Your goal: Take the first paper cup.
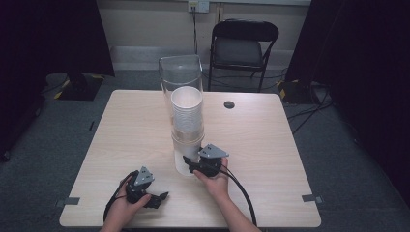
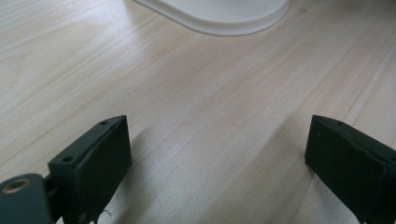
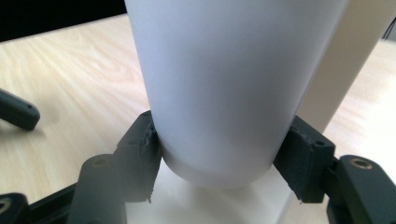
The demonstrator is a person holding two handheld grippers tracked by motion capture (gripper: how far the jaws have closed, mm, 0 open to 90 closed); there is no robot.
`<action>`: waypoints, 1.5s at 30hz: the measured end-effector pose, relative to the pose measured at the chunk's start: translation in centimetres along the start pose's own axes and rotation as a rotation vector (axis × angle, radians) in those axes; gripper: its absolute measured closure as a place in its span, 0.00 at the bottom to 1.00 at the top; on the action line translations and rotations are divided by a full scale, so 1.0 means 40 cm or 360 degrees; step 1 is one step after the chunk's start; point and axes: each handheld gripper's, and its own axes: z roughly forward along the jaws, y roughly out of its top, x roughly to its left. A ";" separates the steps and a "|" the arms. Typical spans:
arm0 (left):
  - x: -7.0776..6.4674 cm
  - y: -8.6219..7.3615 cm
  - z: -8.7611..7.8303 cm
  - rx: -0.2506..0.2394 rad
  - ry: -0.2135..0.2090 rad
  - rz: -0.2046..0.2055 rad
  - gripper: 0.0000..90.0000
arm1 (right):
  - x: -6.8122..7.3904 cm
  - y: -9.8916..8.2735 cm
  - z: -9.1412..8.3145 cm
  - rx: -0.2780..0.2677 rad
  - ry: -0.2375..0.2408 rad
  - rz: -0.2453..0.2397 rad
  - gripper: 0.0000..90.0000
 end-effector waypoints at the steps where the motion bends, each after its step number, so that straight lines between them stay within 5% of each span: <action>1: 0.001 0.000 0.000 0.0001 -0.0001 -0.0001 0.07 | -0.005 -0.001 -0.001 0.0019 0.0004 -0.0001 0.41; 11: 0.000 0.000 0.000 0.0001 0.0000 0.0003 0.07 | -0.027 -0.011 -0.022 0.0177 0.0059 -0.0037 0.40; 45: 0.000 0.000 0.000 0.0002 0.0000 0.0002 0.07 | -0.113 -0.058 -0.122 0.0362 -0.0008 -0.0044 0.40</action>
